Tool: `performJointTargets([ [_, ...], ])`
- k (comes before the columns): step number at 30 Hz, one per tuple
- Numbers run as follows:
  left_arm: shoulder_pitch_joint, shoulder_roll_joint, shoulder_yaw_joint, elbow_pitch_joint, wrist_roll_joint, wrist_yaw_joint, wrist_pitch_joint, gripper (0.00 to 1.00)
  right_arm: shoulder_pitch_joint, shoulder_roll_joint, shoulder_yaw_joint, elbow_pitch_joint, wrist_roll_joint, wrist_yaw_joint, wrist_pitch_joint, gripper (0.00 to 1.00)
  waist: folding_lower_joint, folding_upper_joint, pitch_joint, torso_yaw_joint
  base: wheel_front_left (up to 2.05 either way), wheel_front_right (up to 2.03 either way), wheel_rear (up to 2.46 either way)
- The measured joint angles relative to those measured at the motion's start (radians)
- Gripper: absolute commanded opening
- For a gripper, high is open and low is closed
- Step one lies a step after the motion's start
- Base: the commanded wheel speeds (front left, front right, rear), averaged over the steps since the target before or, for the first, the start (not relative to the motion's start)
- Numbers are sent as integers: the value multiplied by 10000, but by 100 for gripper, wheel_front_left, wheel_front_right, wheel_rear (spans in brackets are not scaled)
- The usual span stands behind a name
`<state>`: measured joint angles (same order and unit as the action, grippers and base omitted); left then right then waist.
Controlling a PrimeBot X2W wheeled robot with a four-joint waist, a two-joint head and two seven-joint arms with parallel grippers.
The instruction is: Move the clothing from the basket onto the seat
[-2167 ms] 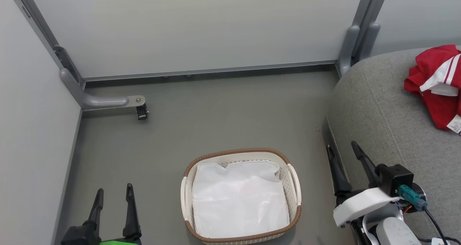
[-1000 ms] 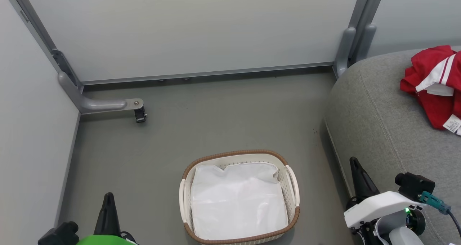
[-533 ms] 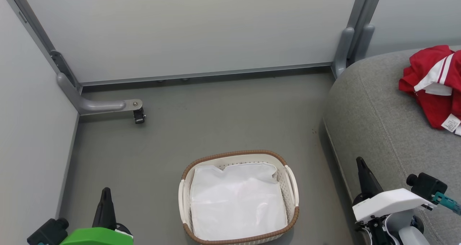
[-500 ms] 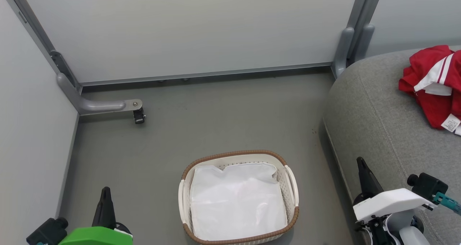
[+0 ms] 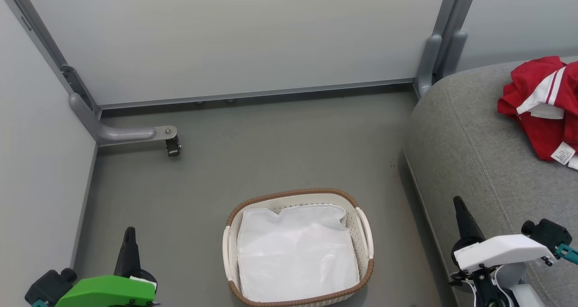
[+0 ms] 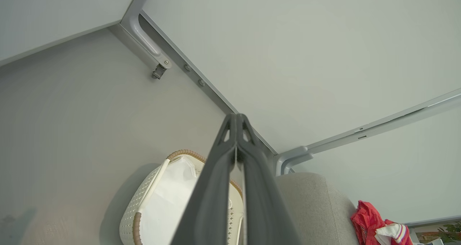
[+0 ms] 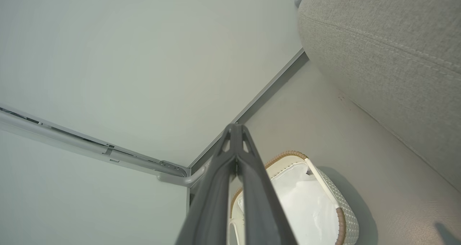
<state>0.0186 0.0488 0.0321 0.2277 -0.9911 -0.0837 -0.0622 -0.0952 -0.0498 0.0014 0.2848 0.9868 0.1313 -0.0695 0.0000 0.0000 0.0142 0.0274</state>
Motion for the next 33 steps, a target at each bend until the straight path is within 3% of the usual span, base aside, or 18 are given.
performJointTargets([
  [33,-593,0,393,77,-3147,-222,880,0,-32,-29,-539,-198,3196,0,878,0,0,0,-48,-118,0,0,0],
])
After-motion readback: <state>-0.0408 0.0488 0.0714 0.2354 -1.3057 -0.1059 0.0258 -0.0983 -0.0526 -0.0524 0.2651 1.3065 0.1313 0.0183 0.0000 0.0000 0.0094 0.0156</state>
